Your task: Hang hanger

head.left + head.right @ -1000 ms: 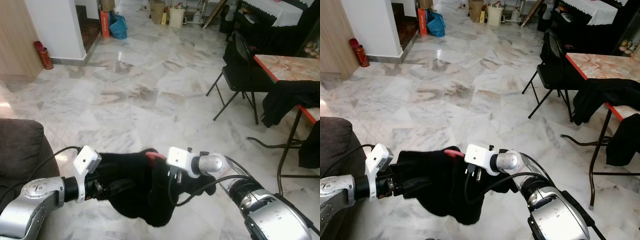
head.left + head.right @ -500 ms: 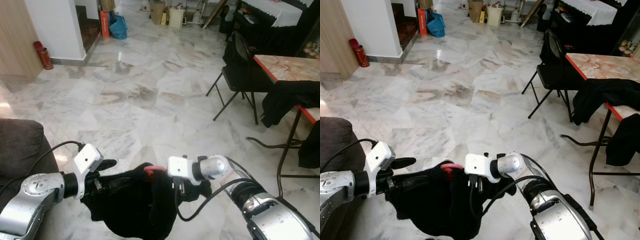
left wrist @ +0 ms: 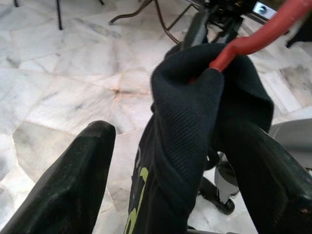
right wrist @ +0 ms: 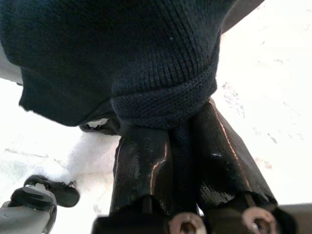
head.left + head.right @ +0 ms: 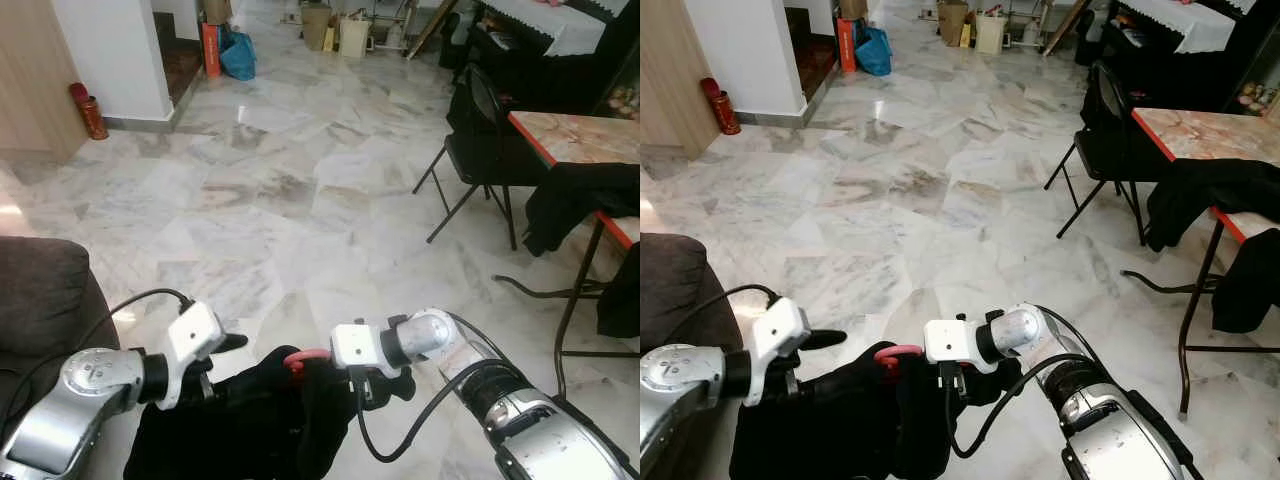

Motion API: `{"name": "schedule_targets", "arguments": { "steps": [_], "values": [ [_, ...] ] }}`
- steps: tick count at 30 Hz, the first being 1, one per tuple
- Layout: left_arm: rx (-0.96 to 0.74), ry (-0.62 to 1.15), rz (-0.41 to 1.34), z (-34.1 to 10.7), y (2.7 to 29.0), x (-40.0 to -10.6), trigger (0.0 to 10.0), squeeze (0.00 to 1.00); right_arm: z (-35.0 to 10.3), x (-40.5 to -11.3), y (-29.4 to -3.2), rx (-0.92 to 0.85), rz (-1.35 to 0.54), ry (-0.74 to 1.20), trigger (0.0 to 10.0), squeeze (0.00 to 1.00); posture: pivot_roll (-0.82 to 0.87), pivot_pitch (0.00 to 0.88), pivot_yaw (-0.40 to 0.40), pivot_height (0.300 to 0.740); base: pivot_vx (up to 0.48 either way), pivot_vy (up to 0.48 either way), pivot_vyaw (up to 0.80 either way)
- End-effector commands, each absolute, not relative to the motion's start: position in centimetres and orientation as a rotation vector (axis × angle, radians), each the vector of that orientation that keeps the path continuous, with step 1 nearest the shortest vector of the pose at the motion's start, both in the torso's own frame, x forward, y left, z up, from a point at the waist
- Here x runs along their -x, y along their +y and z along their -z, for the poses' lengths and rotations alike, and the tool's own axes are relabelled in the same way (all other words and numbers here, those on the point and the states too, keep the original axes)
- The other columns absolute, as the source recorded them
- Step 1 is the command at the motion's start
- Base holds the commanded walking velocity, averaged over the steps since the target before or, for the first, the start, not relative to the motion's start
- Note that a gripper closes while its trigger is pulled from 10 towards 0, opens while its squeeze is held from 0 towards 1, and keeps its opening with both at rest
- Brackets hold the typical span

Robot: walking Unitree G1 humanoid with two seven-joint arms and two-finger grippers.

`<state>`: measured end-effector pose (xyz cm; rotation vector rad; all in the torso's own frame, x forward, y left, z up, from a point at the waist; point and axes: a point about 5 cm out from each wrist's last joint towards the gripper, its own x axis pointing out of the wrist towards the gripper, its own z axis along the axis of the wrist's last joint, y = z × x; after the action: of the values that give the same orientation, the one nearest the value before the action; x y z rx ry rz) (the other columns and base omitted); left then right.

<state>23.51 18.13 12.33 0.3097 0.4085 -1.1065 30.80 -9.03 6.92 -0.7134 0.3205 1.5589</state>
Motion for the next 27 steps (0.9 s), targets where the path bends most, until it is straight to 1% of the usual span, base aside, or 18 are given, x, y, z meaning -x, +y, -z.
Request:
{"name": "schedule_targets", "arguments": {
  "steps": [1,7,13,20,24,25,27],
  "values": [
    [-0.353,0.413,1.122,-12.5,18.1,-23.7,10.0,0.0,-7.4,-30.8,-8.6,0.716,-1.57,0.278,10.0,0.0,0.22,0.0,-0.078,0.732,0.0,0.0,0.0],
    [-0.457,0.457,1.123,-11.7,18.1,-24.0,10.0,0.0,-7.4,-30.5,-7.9,0.705,-1.598,0.267,10.0,0.0,0.22,0.0,-0.082,0.732,0.0,0.0,0.0],
    [-0.541,0.463,1.063,-10.7,18.4,-24.6,10.0,0.0,-7.6,-30.6,-7.9,0.707,-1.604,0.264,10.0,0.0,0.22,0.0,-0.084,0.732,0.0,0.0,0.0],
    [-0.541,0.414,1.02,-10.6,18.1,-25.3,10.0,0.0,-7.6,-30.6,-7.8,0.702,-1.614,0.265,10.0,0.0,0.23,0.0,-0.085,0.732,0.0,0.0,0.0],
    [-0.543,0.402,1.032,-10.7,17.7,-25.3,9.8,0.0,-7.6,-30.5,-7.7,0.699,-1.615,0.266,10.0,0.0,0.23,0.0,-0.085,0.732,0.0,0.0,0.0],
    [-0.545,0.384,1.037,-10.8,17.4,-25.5,9.5,0.0,-7.5,-30.4,-7.4,0.696,-1.62,0.266,10.0,0.0,0.23,0.0,-0.084,0.732,0.0,0.0,0.0],
    [-0.545,0.374,1.037,-10.9,17.2,-25.6,9.4,0.0,-7.5,-30.4,-7.3,0.692,-1.624,0.264,10.0,0.0,0.23,0.0,-0.084,0.732,0.0,0.0,0.0]
  ]
}}
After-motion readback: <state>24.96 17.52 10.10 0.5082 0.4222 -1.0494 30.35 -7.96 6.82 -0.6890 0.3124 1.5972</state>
